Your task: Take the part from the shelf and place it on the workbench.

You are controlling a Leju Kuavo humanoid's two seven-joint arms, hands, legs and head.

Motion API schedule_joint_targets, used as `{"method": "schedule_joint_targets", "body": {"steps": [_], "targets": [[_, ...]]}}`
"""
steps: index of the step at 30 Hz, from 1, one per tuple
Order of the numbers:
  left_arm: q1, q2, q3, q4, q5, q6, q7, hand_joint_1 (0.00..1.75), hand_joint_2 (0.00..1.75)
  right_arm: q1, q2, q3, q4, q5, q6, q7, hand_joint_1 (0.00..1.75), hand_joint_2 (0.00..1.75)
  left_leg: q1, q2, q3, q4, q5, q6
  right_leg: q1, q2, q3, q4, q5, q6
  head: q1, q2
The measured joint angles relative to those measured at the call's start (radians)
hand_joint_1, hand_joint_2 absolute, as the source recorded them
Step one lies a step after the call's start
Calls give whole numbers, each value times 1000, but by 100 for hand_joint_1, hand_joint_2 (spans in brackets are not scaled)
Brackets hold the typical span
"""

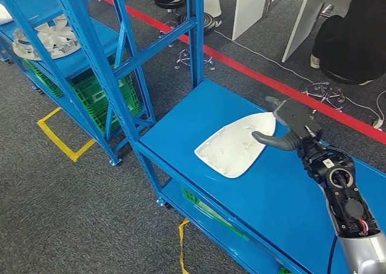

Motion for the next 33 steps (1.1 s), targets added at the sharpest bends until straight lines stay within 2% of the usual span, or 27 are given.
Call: {"method": "schedule_joint_targets", "body": {"steps": [7, 14, 23, 33], "targets": [[-1, 2, 0, 0, 0, -4, 0, 0, 0, -7, -13, 26, 17, 86, 0, 4, 0, 175, 0, 0, 0, 0, 0, 0, 0, 0, 0, 0, 0, 0, 0, 0], [-12, 2, 0, 0, -4, -5, 3, 0, 0, -50, -16, 97, 77, 135, 60, -1, 0, 175, 0, 0, 0, 0, 0, 0, 0, 0, 0, 0, 0, 0, -1, 0], [-23, -1, 0, 0, -10, -6, 8, 0, 0, -91, -16, 216, 128, 125, 75, -1, 0, 175, 0, 0, 0, 0, 0, 0, 0, 0, 1, 0, 0, 0, 0, 0], [-28, -2, -1, 0, -10, -5, 9, 0, 0, -123, -16, 327, 115, 44, 89, 28, 0, 175, 0, 0, 0, 0, 0, 0, 0, 0, 0, 0, 0, 0, -1, 0]]}}
